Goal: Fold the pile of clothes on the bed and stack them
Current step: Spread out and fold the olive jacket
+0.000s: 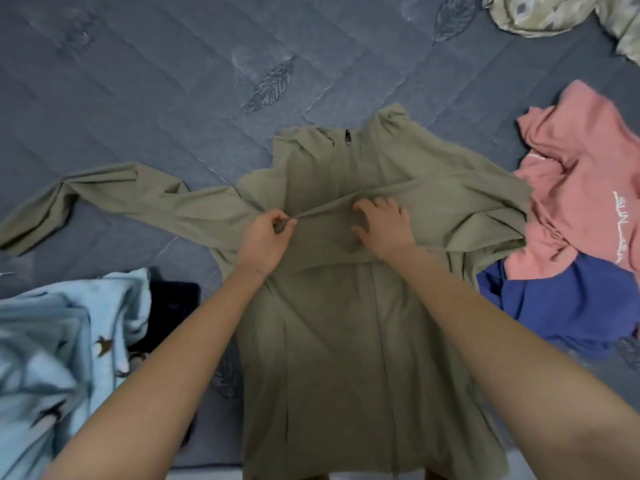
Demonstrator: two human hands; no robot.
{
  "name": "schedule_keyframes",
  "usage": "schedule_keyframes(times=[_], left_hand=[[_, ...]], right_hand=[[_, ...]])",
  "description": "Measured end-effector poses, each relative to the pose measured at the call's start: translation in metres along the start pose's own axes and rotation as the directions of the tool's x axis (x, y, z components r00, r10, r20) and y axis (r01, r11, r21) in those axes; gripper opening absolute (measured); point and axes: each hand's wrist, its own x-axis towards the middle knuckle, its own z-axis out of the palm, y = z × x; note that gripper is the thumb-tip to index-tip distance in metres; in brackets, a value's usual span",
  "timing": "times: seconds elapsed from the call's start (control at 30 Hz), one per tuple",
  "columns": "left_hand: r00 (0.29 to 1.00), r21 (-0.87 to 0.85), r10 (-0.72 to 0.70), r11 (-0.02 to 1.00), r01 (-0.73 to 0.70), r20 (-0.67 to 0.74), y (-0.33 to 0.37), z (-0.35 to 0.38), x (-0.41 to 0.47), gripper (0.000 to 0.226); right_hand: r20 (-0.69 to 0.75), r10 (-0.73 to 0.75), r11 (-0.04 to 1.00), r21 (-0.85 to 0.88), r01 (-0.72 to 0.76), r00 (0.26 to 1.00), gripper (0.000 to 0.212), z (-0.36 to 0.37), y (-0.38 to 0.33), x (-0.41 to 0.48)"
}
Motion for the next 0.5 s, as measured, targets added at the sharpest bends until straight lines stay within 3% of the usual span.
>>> schedule_keyframes(times=[0.13,0.33,0.5], left_hand=[[0.994,-0.01,-0.08,0.997,0.079,-0.081,-0.023,-0.008,0.009,0.019],[0.985,-0.072,-0.013,0.997,0.0,-0.174,-0.045,-0.006,0.014,0.025],[0.983,0.077,0.043,0.997,-0.03,-0.18,-0.067,-0.016,0.0,0.04]], right_hand=[[0.029,-0.02,0.999,0.025,0.02,0.999,0.05,0.018,-0.015,-0.002],[0.125,0.009,0.999,-0.045,-0.003,0.992,0.073,0.042,-0.026,-0.007],[0.087,0.0,0.999,-0.032,0.003,0.996,0.074,0.042,-0.05,-0.007]])
